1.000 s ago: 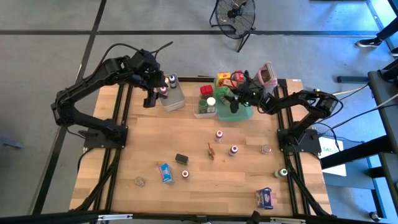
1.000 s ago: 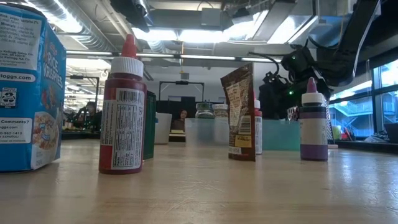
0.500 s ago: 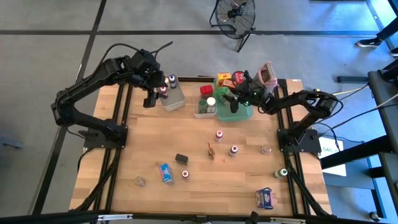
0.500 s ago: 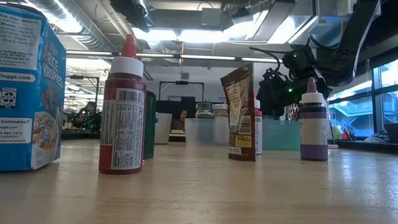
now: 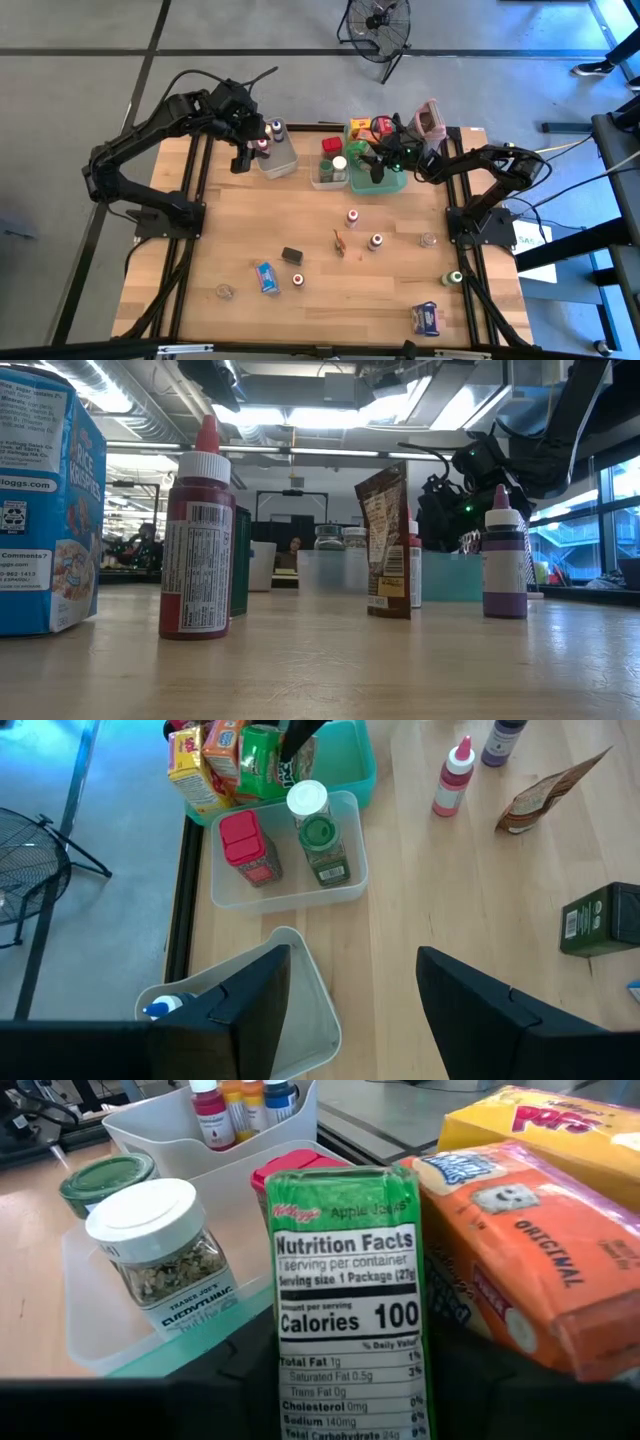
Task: Pick & Place Kitchen Items
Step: Put the green cereal box into the green bin
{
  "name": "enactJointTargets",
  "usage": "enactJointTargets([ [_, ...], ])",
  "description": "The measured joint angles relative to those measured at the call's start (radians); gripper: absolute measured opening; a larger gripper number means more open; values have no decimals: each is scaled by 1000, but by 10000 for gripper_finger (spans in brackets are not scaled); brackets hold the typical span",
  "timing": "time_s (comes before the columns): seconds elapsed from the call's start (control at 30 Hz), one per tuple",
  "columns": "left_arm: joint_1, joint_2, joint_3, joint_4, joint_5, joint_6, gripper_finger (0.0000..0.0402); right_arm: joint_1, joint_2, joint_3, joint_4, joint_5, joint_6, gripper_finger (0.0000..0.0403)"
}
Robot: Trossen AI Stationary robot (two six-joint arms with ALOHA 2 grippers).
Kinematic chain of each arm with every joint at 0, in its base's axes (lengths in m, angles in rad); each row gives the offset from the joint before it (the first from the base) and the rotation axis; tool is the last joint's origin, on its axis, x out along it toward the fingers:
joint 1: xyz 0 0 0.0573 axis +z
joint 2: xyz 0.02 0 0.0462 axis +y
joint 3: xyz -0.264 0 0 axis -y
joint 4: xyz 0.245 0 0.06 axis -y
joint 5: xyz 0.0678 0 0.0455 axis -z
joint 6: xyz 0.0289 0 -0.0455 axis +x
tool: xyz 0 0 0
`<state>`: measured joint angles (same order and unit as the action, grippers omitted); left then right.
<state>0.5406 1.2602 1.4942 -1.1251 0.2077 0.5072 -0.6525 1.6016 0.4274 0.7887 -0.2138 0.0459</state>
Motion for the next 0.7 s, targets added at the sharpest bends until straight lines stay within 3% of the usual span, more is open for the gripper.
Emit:
enactJointTargets([
  [0.23,0,0,0,0,0,0,212,1,0,0,37,-24,18,141],
  [0.7,0,0,0,0,3,-14,212,5,0,0,138,-60,-37,137],
])
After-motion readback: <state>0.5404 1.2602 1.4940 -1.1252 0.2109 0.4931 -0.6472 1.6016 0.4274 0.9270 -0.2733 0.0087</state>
